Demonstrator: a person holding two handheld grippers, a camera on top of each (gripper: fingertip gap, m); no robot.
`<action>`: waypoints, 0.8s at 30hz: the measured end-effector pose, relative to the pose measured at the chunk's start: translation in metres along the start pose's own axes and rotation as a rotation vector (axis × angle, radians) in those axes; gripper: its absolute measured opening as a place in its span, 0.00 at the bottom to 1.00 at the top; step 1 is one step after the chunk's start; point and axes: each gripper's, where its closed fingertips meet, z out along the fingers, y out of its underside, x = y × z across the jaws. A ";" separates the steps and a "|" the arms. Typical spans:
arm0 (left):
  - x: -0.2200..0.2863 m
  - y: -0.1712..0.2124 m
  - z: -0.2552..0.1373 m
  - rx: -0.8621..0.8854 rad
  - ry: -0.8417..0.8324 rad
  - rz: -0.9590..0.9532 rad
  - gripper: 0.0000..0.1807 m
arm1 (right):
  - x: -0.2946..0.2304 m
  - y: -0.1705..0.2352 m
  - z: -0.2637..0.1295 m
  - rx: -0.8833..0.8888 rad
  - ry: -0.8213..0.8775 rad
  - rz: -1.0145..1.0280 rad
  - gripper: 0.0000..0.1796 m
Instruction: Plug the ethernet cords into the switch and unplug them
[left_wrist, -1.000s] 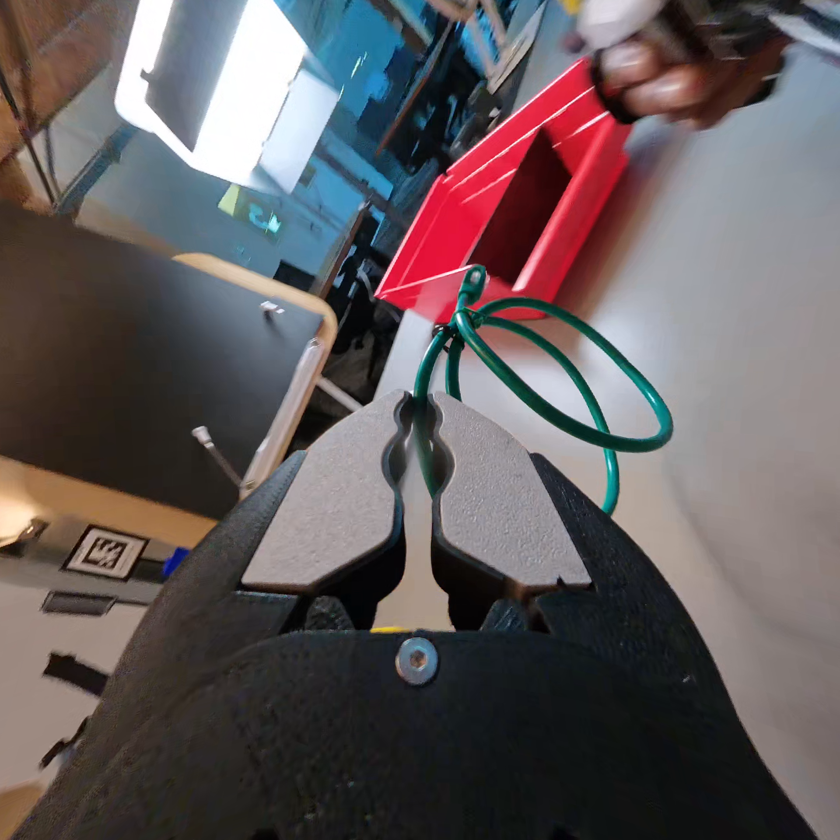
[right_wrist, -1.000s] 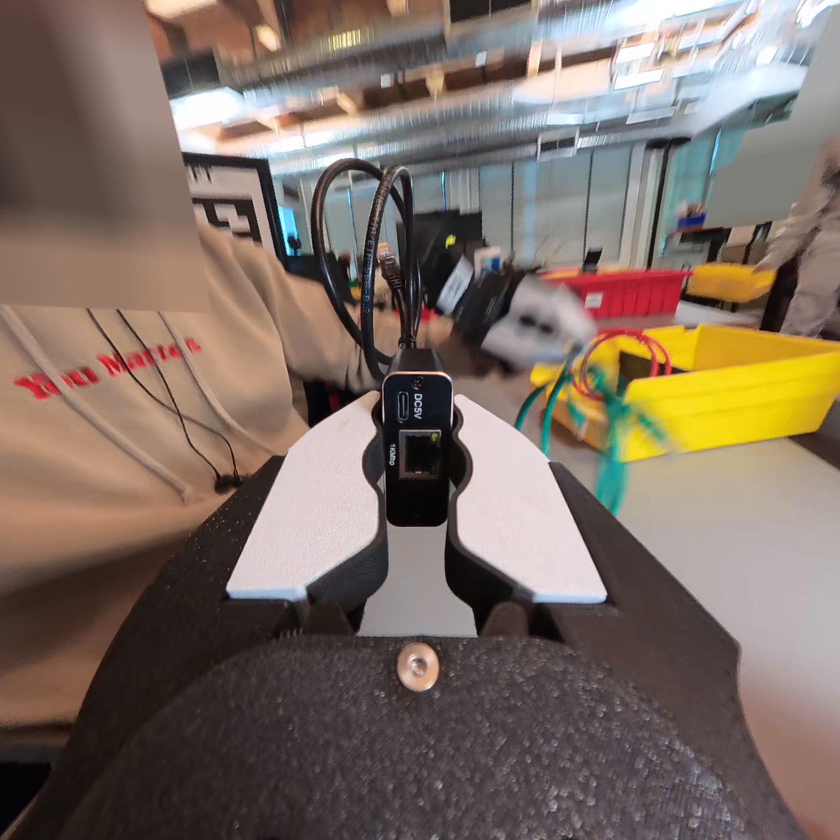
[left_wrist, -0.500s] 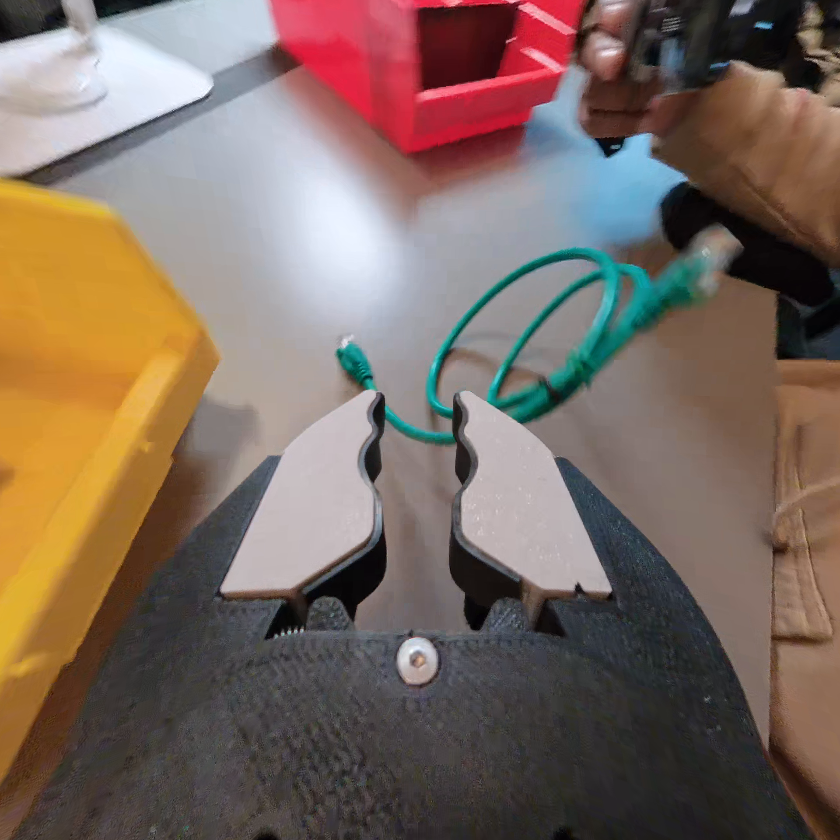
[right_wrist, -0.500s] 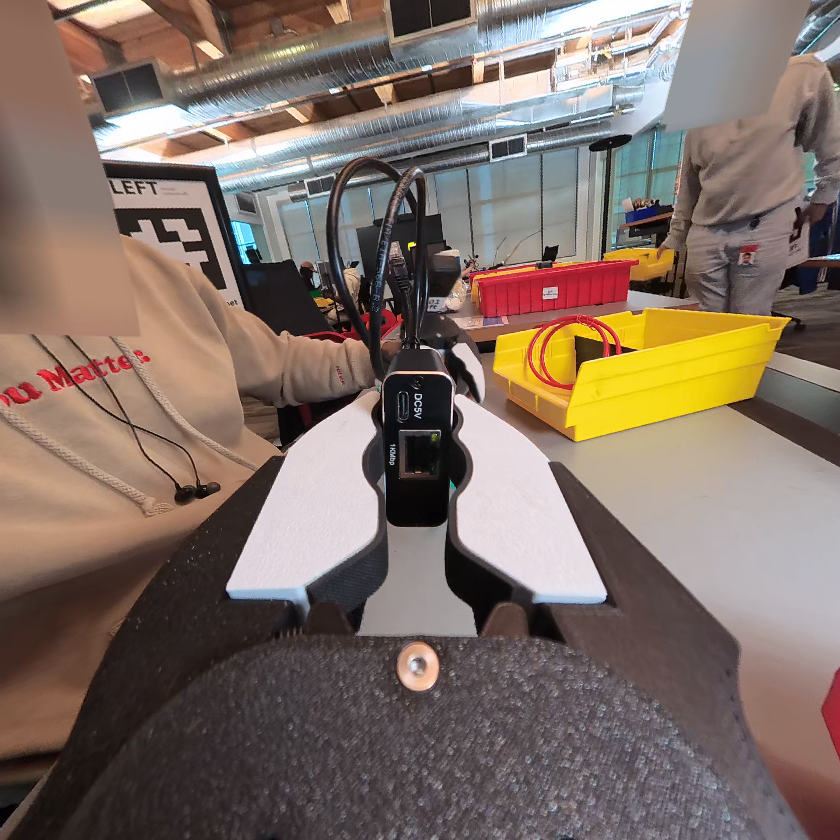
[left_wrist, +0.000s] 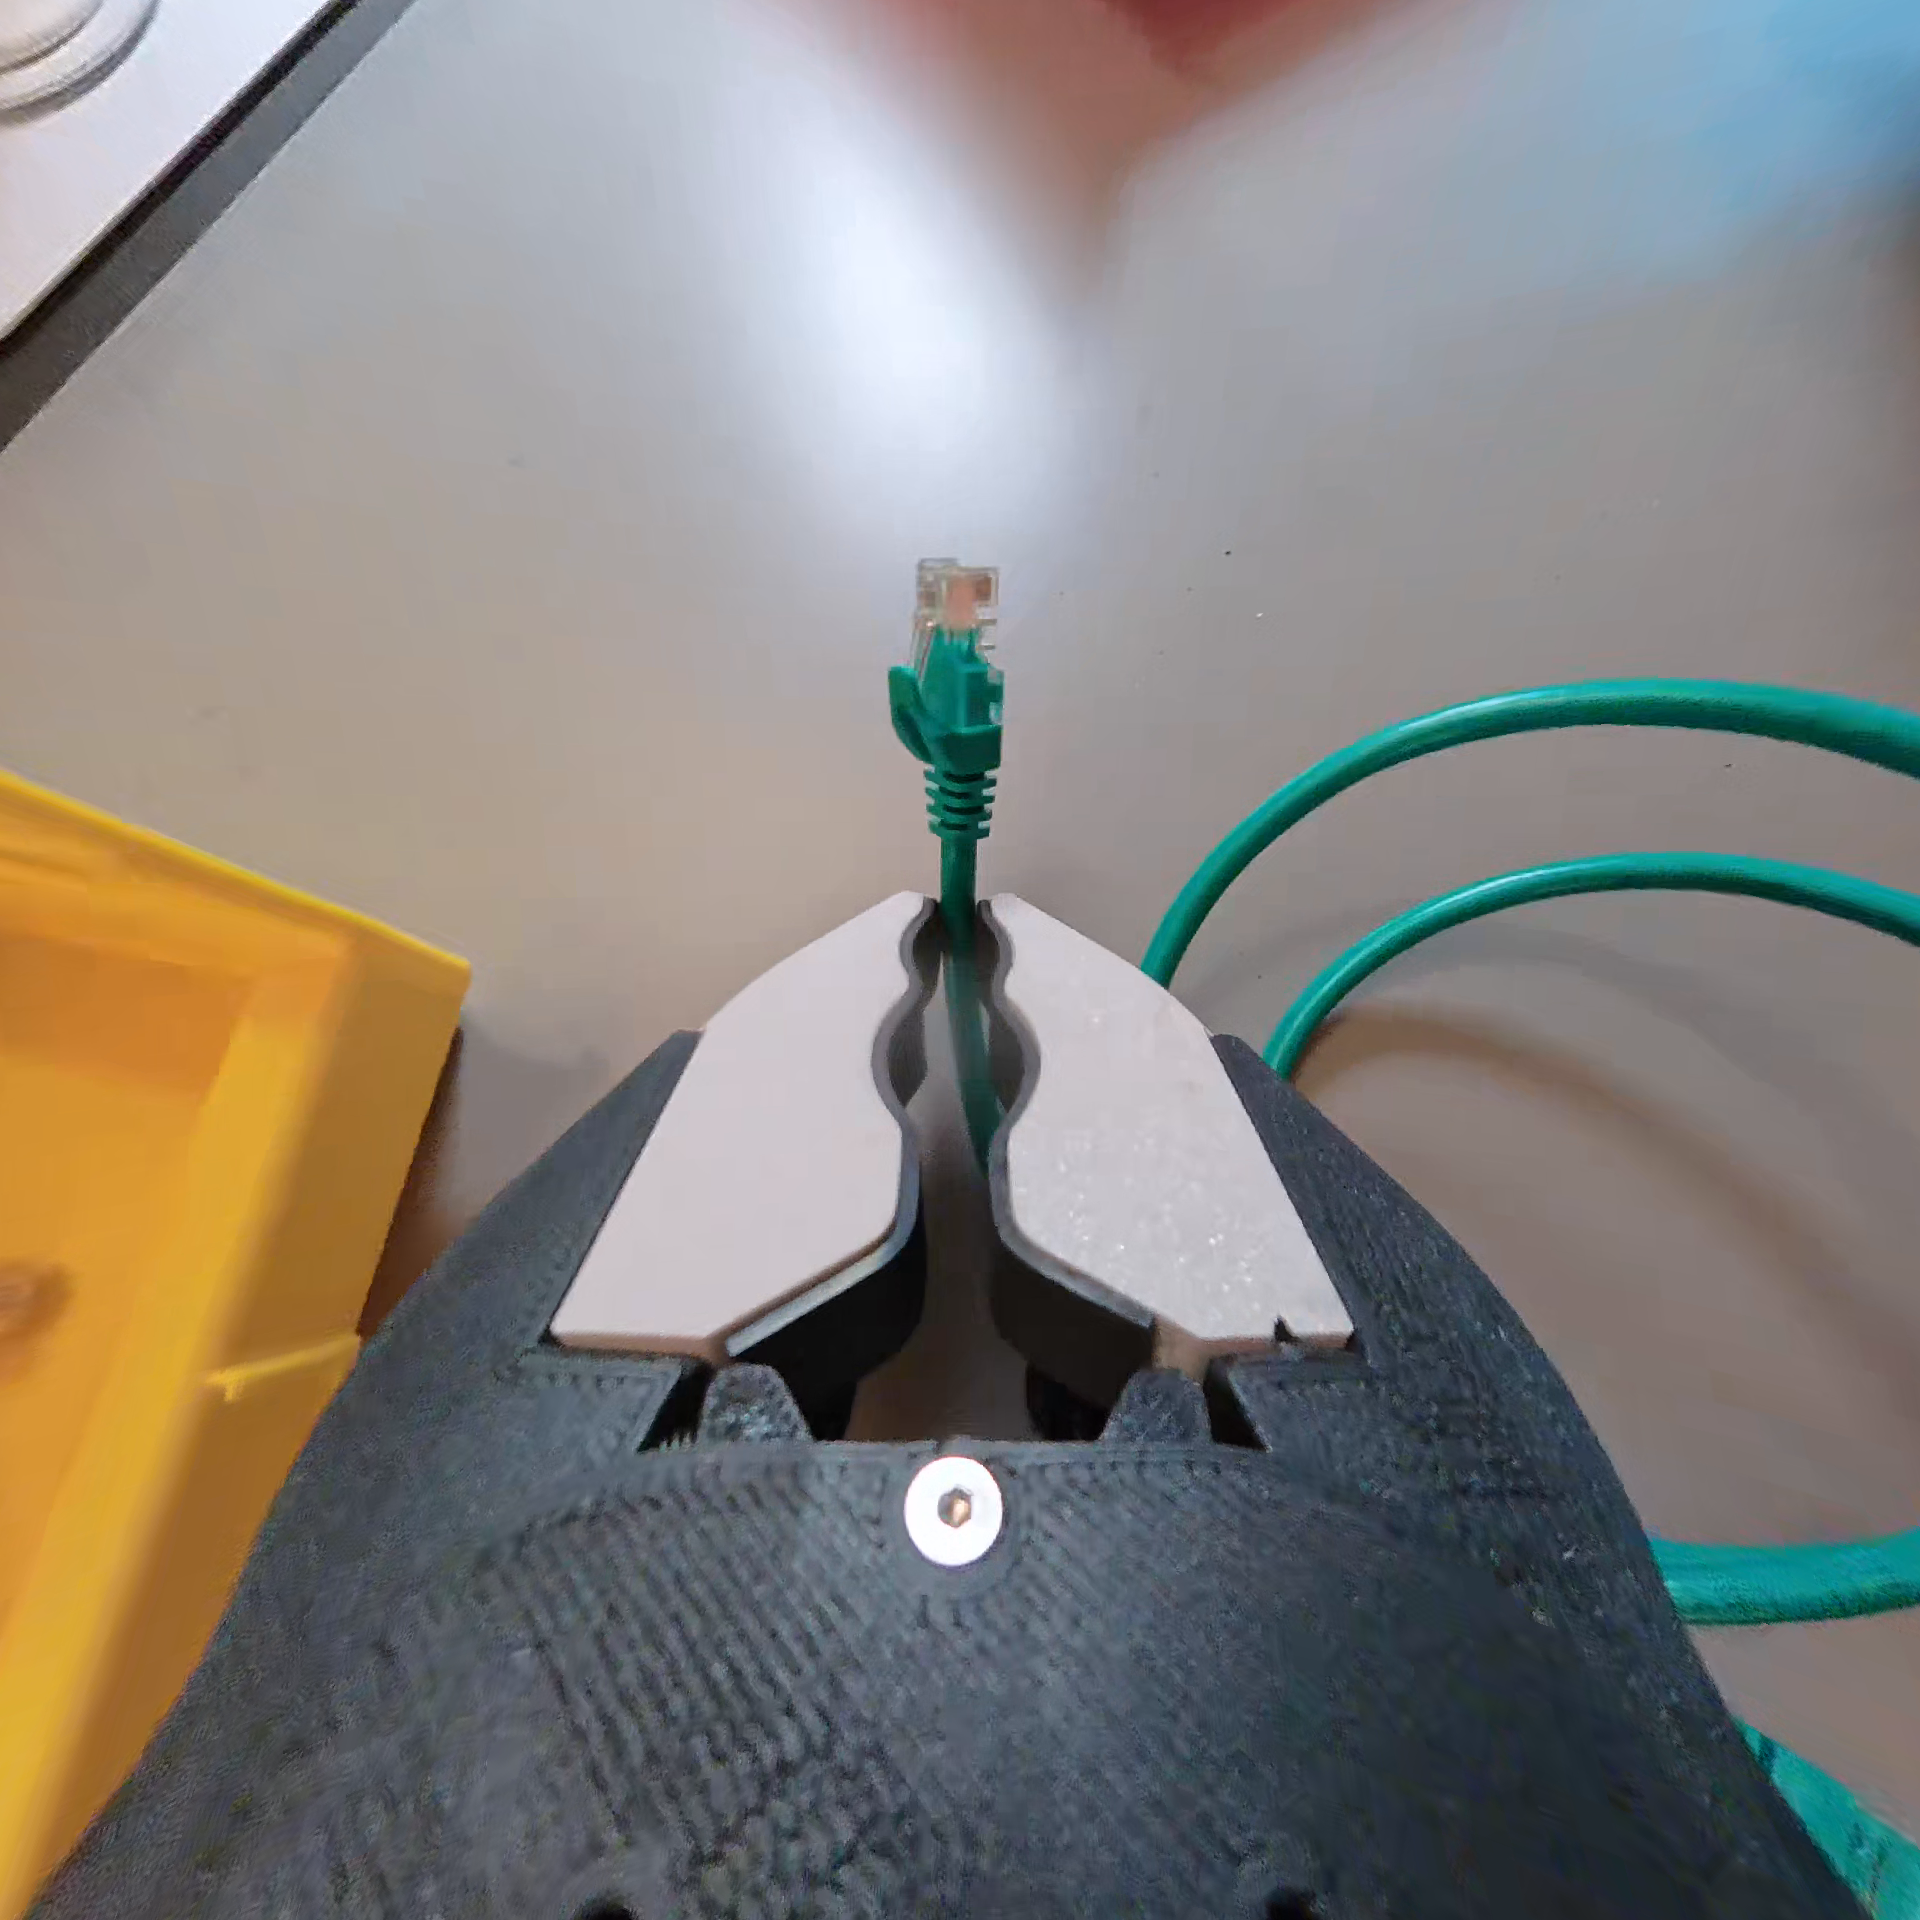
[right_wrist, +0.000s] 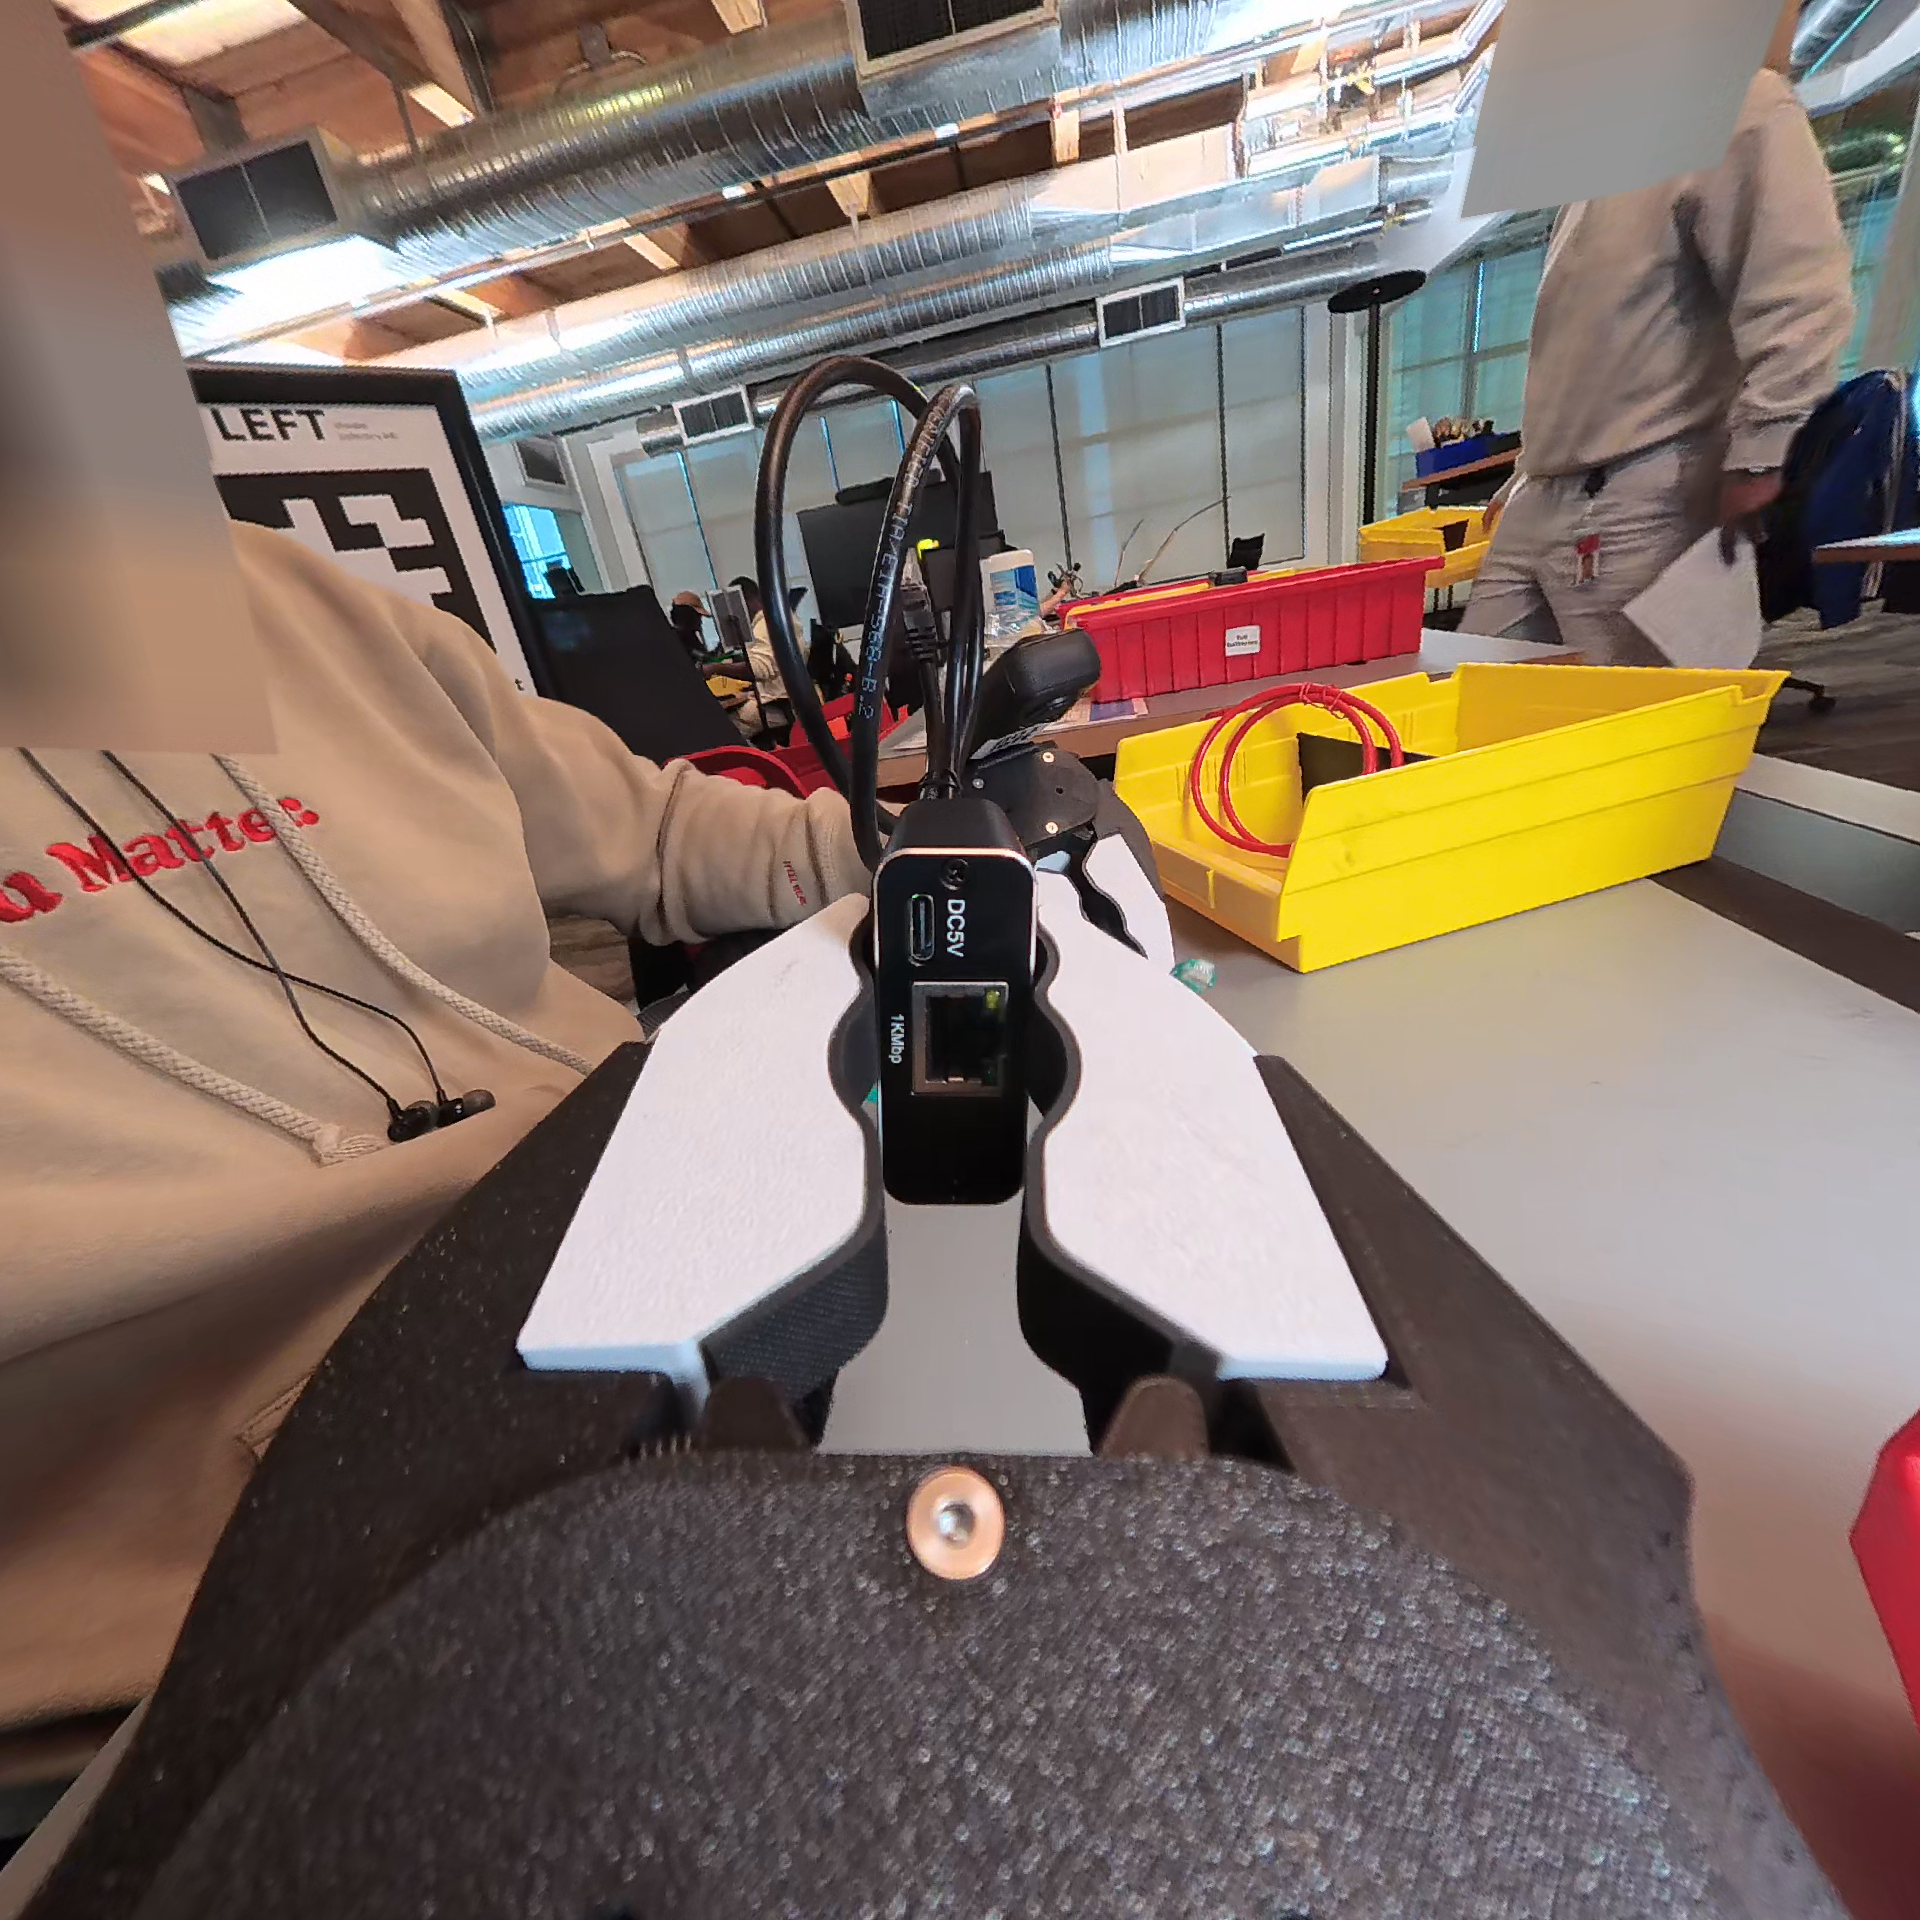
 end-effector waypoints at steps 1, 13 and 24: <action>0.001 -0.002 0.001 0.004 0.012 0.009 0.04 | 0.001 0.001 0.000 -0.001 0.000 0.003 0.13; 0.025 -0.044 0.001 0.163 0.246 0.091 0.12 | 0.005 0.003 -0.003 0.001 0.017 0.015 0.13; 0.046 -0.062 -0.004 0.302 0.250 0.191 0.07 | 0.009 0.010 -0.002 -0.010 0.022 0.039 0.13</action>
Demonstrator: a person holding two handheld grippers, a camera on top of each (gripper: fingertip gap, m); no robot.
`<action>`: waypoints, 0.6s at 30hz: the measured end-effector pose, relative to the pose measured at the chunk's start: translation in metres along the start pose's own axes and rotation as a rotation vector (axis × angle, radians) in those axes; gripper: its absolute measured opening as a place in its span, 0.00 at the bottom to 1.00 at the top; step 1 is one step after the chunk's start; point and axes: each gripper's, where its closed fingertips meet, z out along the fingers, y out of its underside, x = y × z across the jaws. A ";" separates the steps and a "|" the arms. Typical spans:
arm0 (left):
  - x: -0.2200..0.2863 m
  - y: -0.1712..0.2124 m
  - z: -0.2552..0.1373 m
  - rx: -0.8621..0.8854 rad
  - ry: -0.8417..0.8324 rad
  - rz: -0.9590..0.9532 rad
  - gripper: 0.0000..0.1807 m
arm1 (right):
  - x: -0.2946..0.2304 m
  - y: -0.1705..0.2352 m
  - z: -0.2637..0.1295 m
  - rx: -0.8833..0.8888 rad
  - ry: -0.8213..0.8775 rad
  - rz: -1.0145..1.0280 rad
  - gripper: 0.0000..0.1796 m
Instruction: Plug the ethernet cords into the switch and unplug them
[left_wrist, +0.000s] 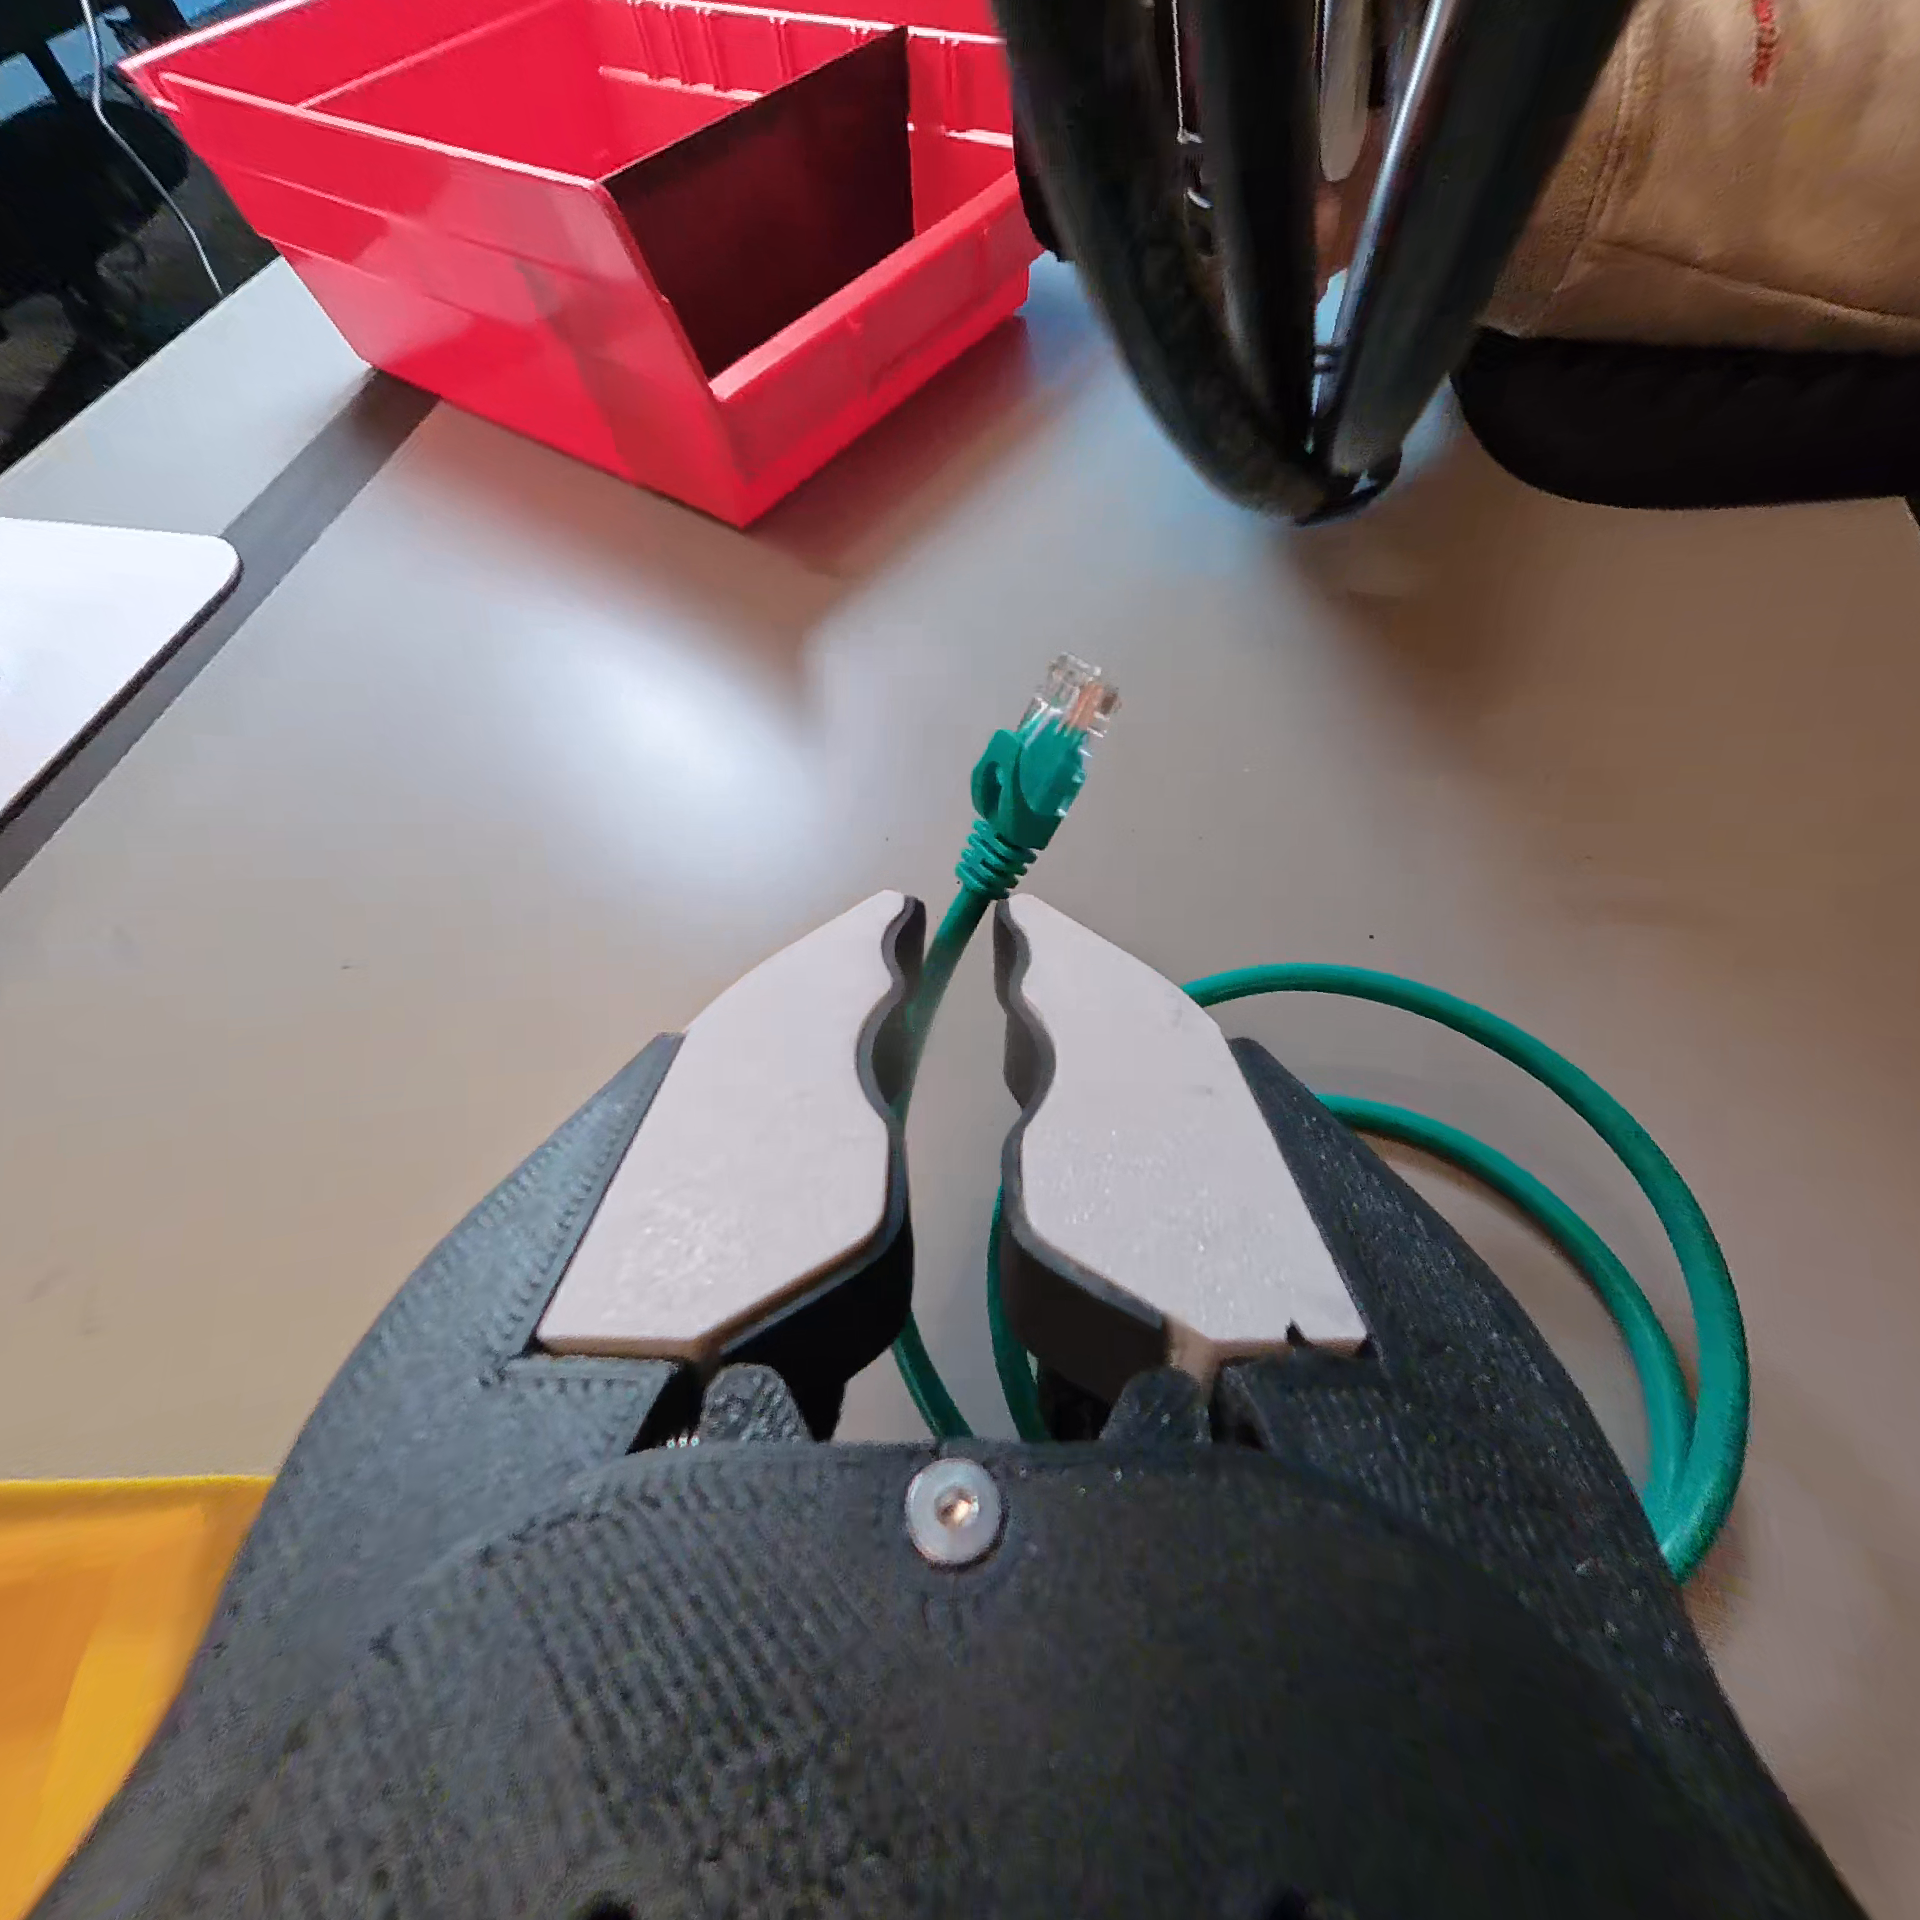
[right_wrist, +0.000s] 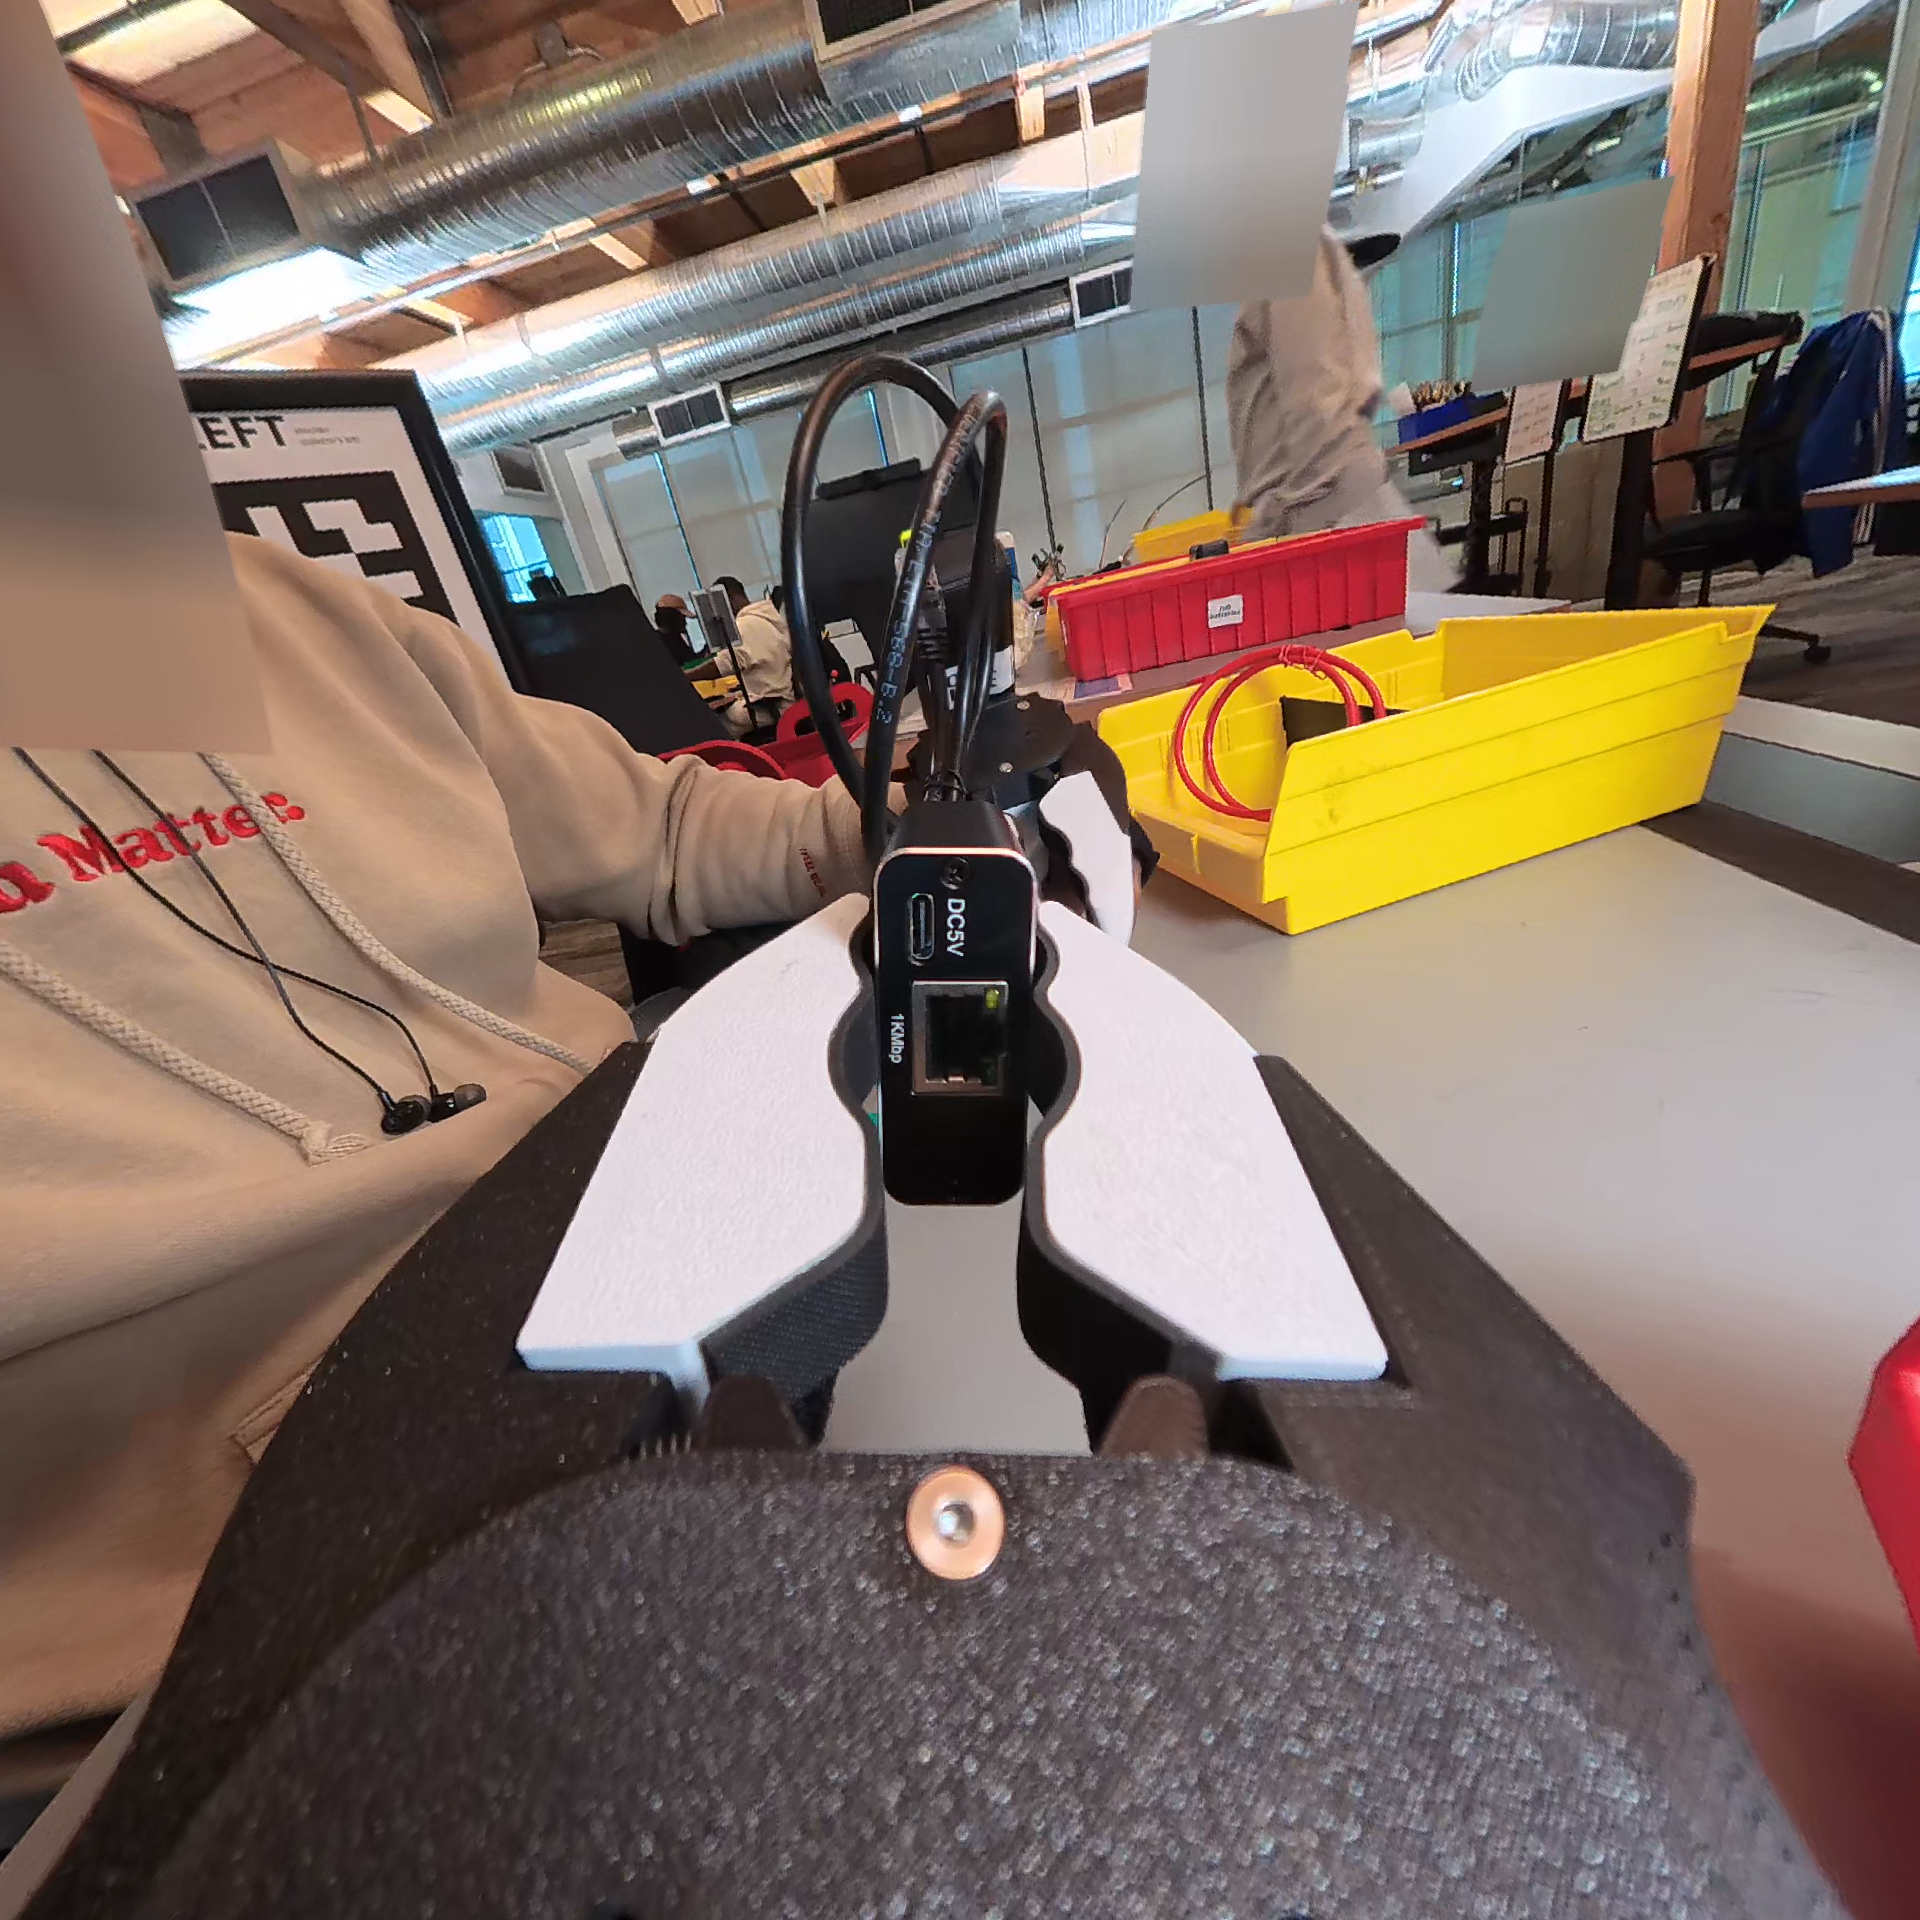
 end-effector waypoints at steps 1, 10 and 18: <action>0.000 0.000 0.002 0.006 -0.005 -0.001 0.05 | 0.000 0.001 0.000 -0.002 0.001 0.002 0.13; -0.014 -0.002 -0.005 0.045 -0.028 -0.123 0.04 | 0.004 0.006 0.000 -0.023 0.017 0.007 0.13; -0.020 0.001 -0.003 0.059 -0.194 0.041 0.11 | 0.005 0.008 0.000 -0.032 0.019 0.009 0.13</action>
